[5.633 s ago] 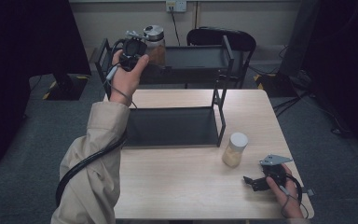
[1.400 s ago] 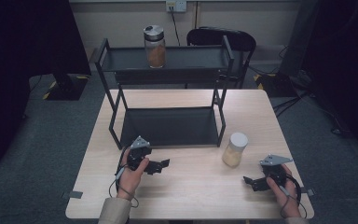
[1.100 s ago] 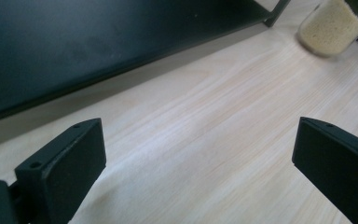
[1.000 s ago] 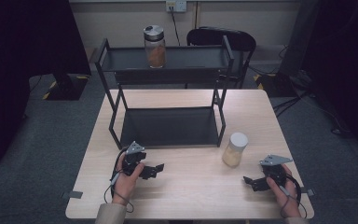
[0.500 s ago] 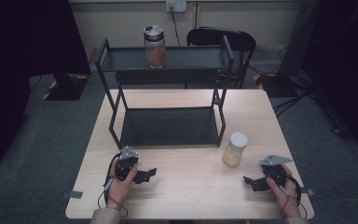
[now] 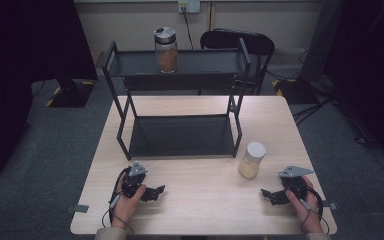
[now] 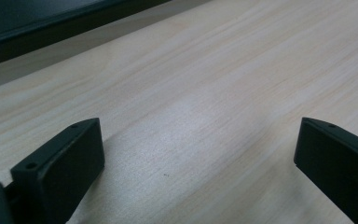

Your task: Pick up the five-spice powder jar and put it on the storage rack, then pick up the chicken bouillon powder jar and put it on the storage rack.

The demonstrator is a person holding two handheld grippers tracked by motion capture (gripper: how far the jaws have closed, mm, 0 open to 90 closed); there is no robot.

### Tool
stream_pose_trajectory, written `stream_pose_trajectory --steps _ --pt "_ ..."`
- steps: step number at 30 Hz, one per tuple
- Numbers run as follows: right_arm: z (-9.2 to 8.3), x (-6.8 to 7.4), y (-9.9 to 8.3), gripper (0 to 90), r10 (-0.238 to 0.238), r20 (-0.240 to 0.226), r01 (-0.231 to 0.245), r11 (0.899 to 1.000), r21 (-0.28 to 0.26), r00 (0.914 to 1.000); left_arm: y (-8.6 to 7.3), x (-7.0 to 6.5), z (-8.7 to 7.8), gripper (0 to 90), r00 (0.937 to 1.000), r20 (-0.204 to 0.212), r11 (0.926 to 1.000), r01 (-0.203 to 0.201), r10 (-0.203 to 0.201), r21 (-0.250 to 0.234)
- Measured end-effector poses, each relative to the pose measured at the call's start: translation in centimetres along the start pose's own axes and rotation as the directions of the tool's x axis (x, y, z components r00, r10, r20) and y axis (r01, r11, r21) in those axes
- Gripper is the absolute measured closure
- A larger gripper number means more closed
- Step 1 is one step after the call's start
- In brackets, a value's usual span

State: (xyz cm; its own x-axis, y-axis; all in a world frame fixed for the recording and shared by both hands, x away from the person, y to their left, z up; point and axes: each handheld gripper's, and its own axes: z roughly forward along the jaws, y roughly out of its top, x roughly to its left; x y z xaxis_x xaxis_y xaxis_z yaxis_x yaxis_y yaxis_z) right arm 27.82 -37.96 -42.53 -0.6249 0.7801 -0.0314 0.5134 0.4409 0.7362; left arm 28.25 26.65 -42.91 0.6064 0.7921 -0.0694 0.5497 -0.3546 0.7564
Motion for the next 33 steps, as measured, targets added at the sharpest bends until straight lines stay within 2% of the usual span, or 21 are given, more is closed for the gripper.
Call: stream_pose_trajectory --steps 3,4,33 --pt "0.0 0.0 0.0 0.0 0.0 0.0 0.0 1.0 0.0 1.0 0.41 -0.82 0.18 0.1 0.9968 -0.029 0.9968 -0.074 0.074 0.031" --pt "0.0 0.0 0.0 0.0 0.0 0.0 0.0 1.0 0.0 1.0 0.46 -0.99 0.22 0.0 0.9958 -0.035 0.9959 -0.083 0.085 0.035" --pt "0.03 0.13 0.11 0.0 0.001 -0.001 -0.001 1.0 0.003 1.0 0.41 -1.0 0.24 0.0 0.9958 -0.036 0.9961 -0.083 0.084 0.032"
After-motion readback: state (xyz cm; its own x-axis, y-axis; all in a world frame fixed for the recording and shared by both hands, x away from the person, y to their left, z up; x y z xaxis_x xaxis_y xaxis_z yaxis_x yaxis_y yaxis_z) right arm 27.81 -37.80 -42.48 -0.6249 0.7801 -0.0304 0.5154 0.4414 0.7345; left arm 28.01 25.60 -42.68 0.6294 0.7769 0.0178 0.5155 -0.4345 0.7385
